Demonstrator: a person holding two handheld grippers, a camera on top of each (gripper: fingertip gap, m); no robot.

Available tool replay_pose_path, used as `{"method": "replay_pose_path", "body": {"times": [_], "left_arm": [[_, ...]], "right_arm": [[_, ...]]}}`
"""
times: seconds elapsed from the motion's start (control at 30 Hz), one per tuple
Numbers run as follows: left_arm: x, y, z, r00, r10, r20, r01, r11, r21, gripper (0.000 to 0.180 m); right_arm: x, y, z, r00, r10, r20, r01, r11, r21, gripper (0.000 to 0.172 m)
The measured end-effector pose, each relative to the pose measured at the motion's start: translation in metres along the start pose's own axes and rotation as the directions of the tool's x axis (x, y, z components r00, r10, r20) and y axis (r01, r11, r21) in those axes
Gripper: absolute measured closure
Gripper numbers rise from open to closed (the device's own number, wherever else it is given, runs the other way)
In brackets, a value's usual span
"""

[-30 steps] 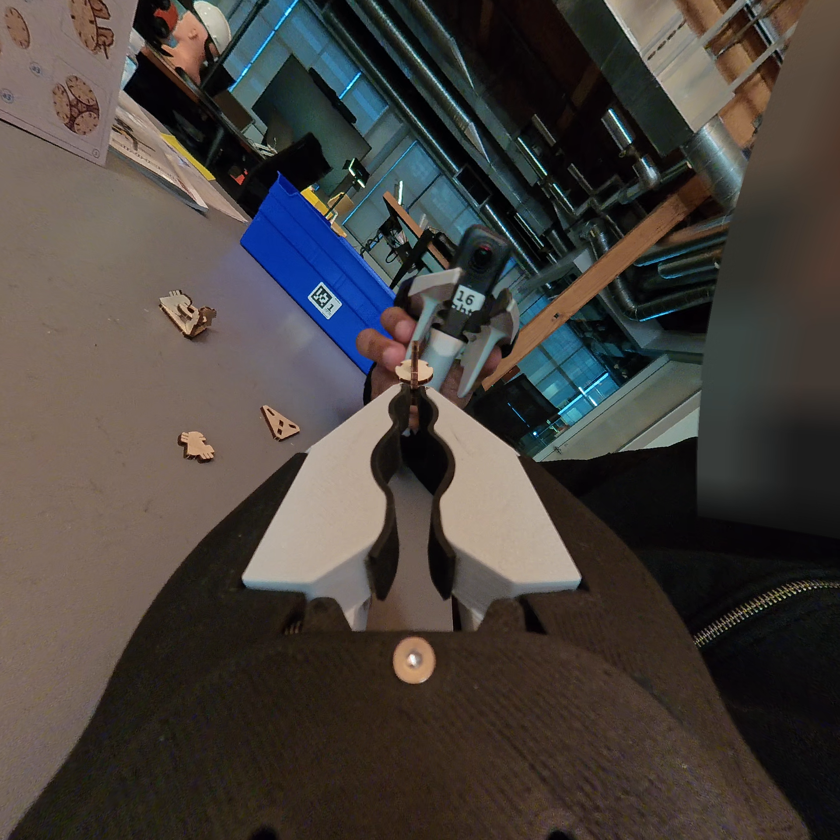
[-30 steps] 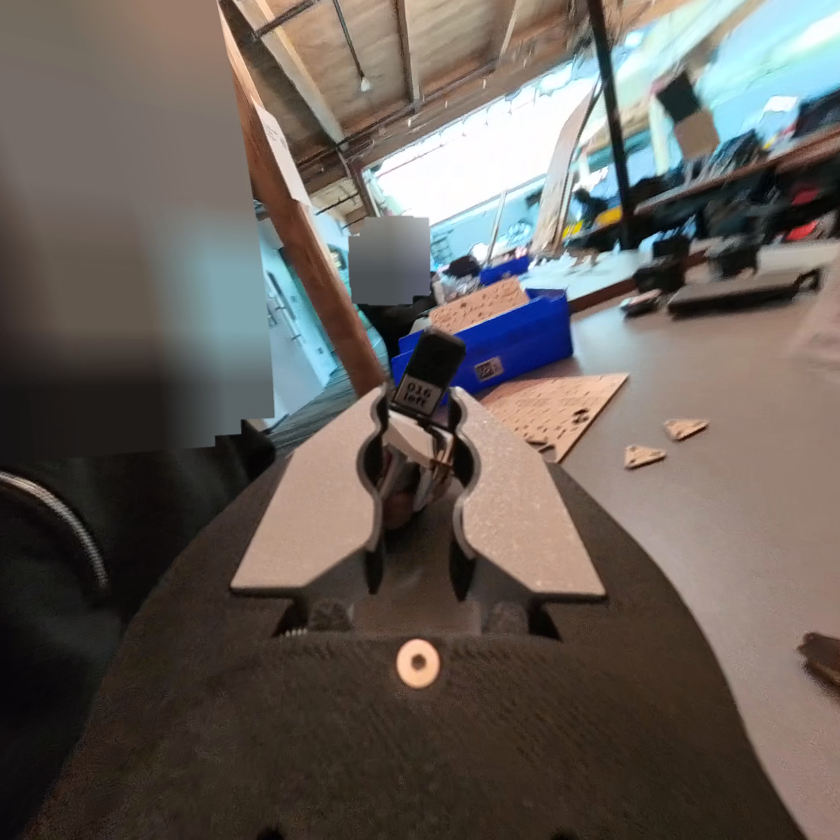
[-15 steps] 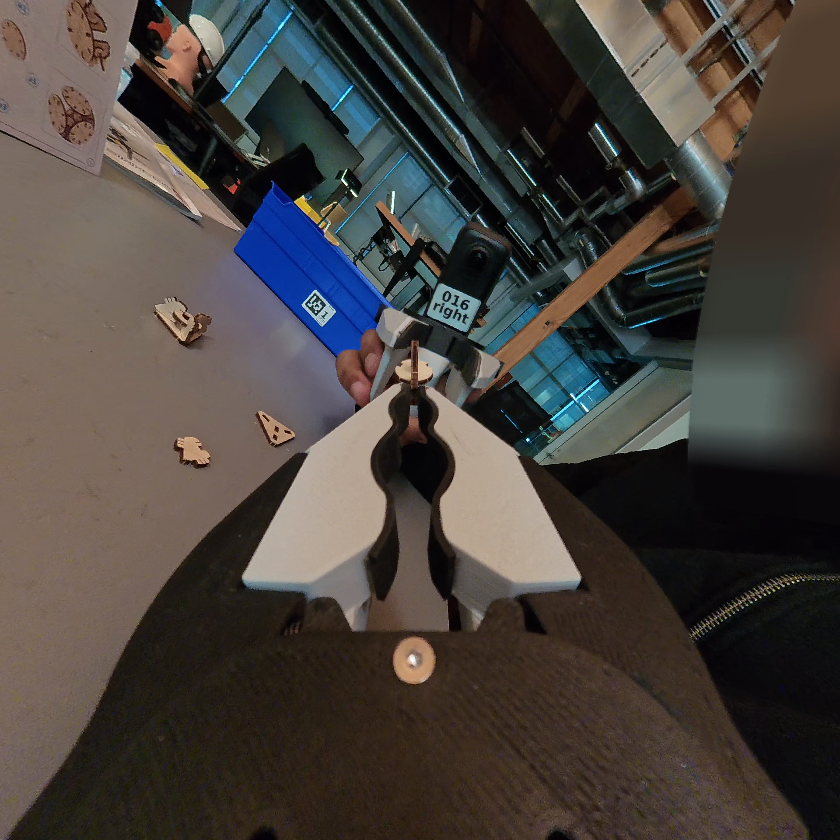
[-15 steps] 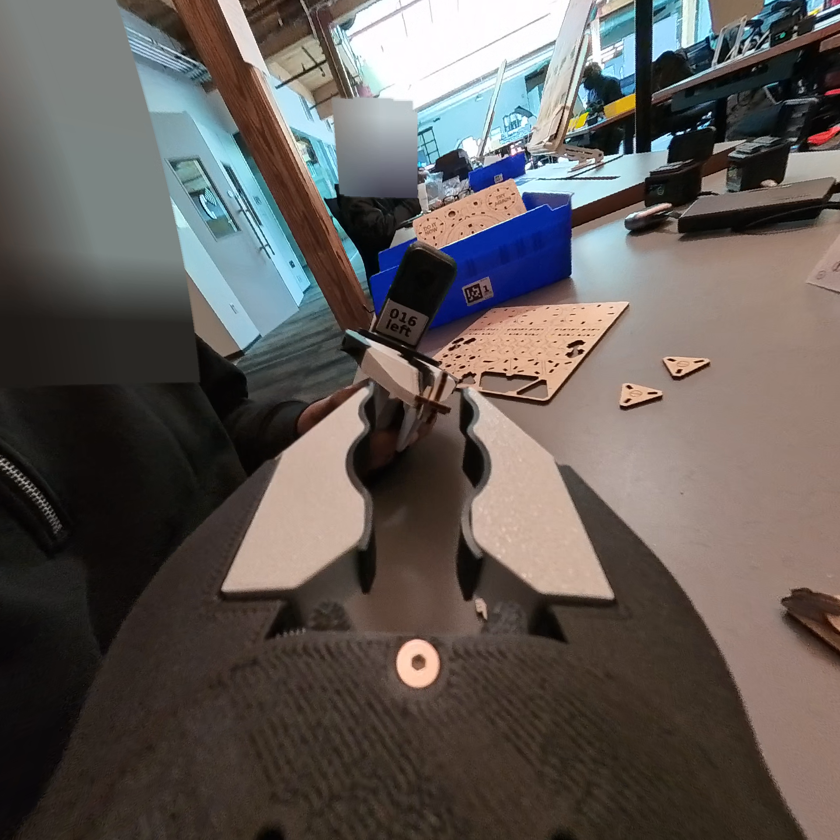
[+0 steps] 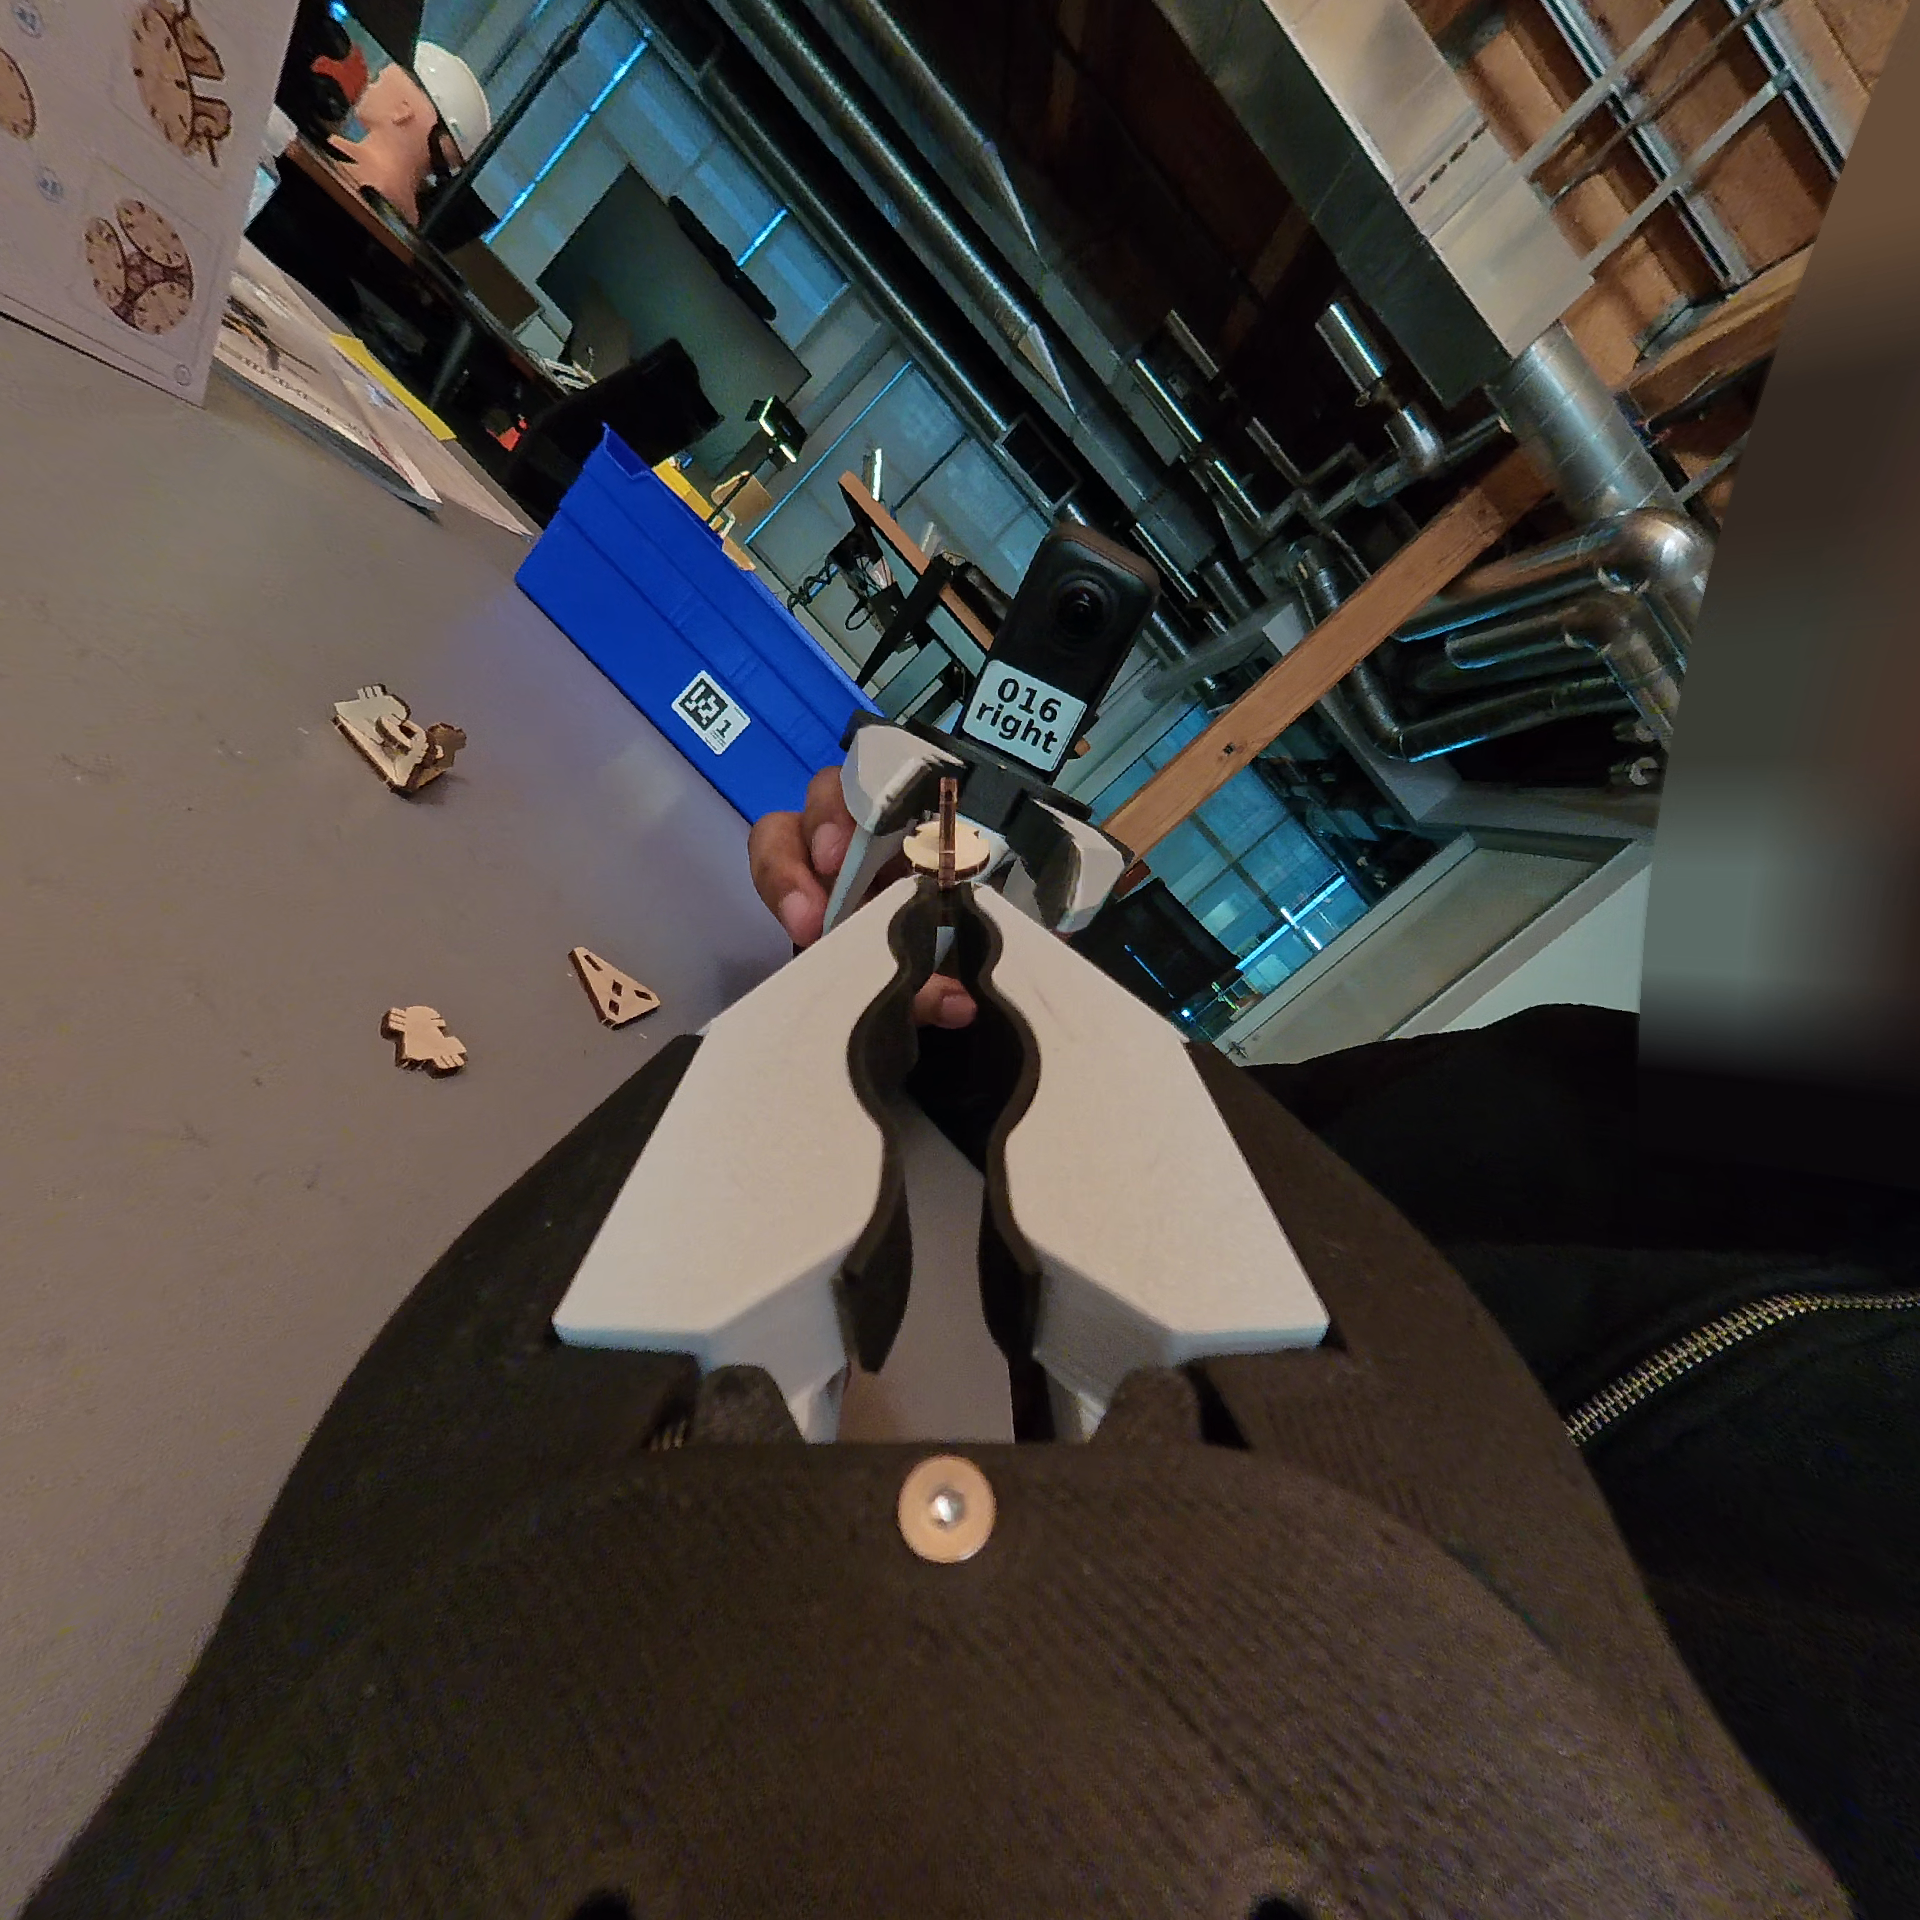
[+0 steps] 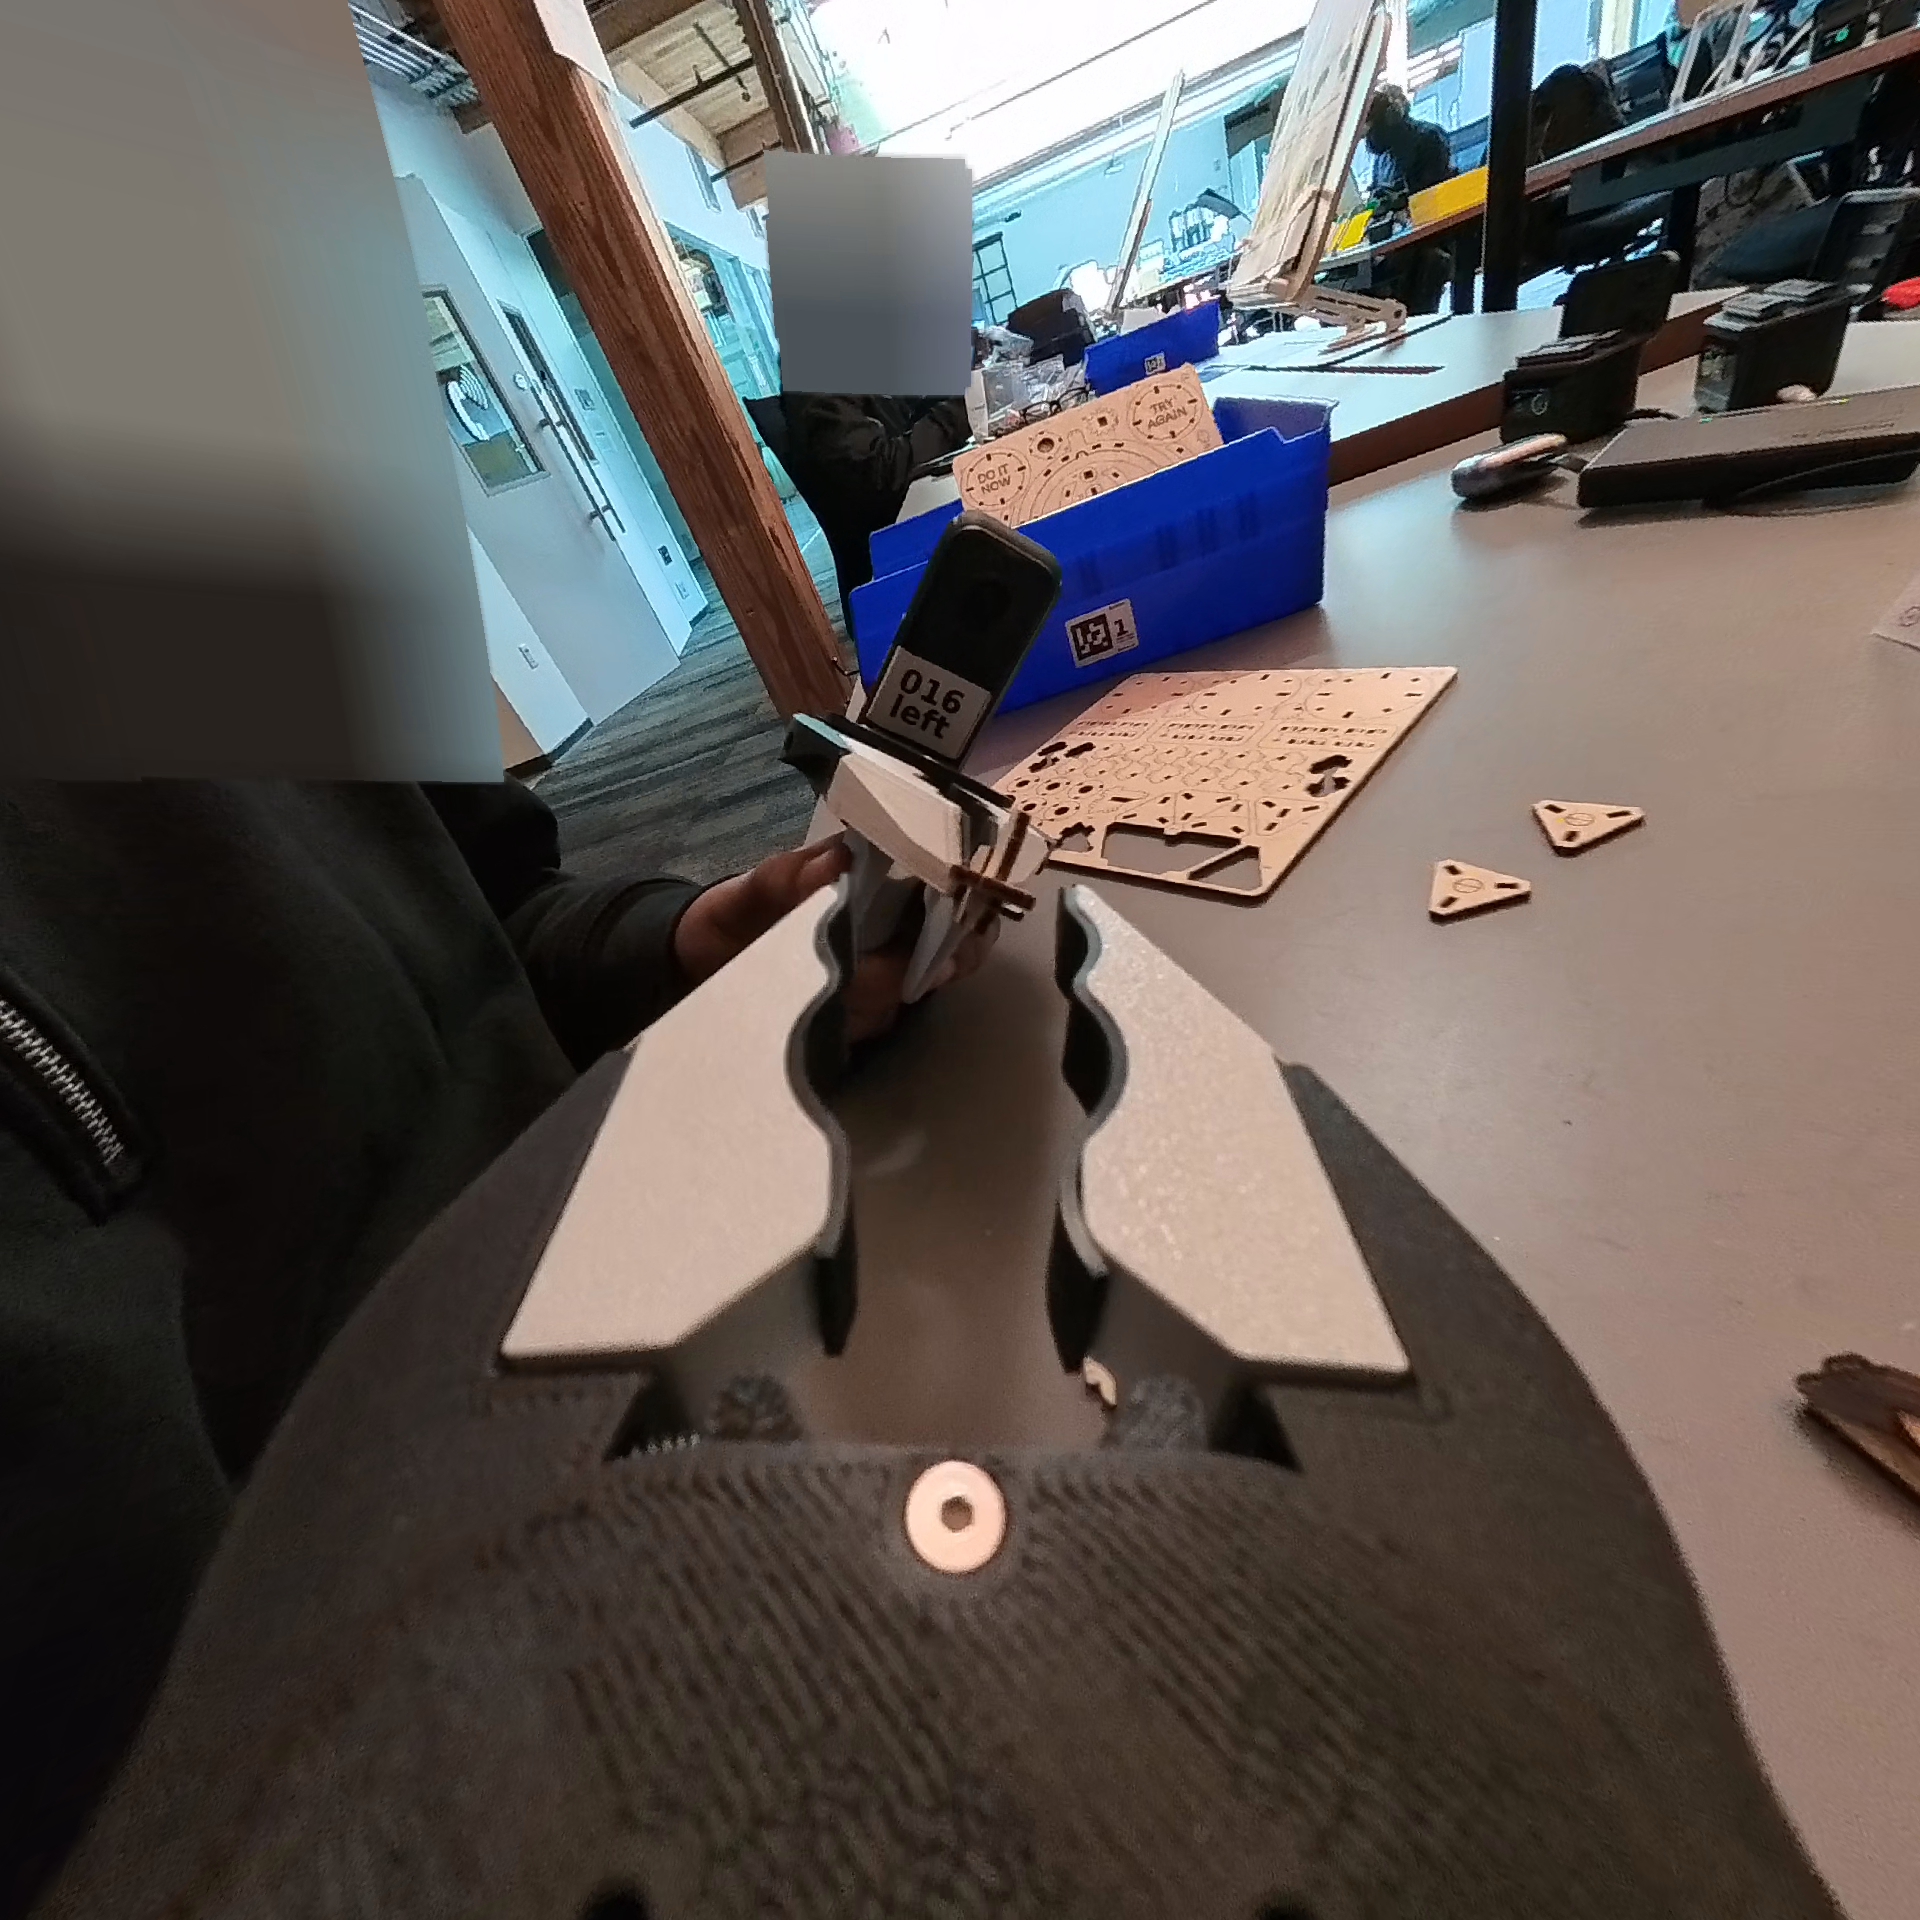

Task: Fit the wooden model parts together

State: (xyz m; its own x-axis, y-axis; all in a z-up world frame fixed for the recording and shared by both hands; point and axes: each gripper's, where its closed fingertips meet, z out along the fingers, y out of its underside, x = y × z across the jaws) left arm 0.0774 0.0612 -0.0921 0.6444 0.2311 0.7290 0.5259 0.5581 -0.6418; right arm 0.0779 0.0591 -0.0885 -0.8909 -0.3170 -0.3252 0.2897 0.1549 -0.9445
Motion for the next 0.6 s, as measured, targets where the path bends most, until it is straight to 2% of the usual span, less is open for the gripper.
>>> {"method": "replay_pose_path", "body": {"times": [0.17, 0.6], "left_arm": [[0.0005, -0.0011, -0.0005, 1.000, -0.007, -0.008, 0.007, 1.000, 0.007, 0.180], [0.0017, -0.0054, -0.0028, 0.998, -0.048, -0.044, 0.050, 0.998, 0.032, 0.180]], "right_arm": [[-0.0069, 0.0009, 0.0018, 0.999, -0.025, 0.024, 0.025, 1.000, -0.002, 0.130], [-0.0093, 0.0013, 0.0013, 0.998, -0.055, 0.025, 0.055, 0.998, -0.004, 0.132]]}}
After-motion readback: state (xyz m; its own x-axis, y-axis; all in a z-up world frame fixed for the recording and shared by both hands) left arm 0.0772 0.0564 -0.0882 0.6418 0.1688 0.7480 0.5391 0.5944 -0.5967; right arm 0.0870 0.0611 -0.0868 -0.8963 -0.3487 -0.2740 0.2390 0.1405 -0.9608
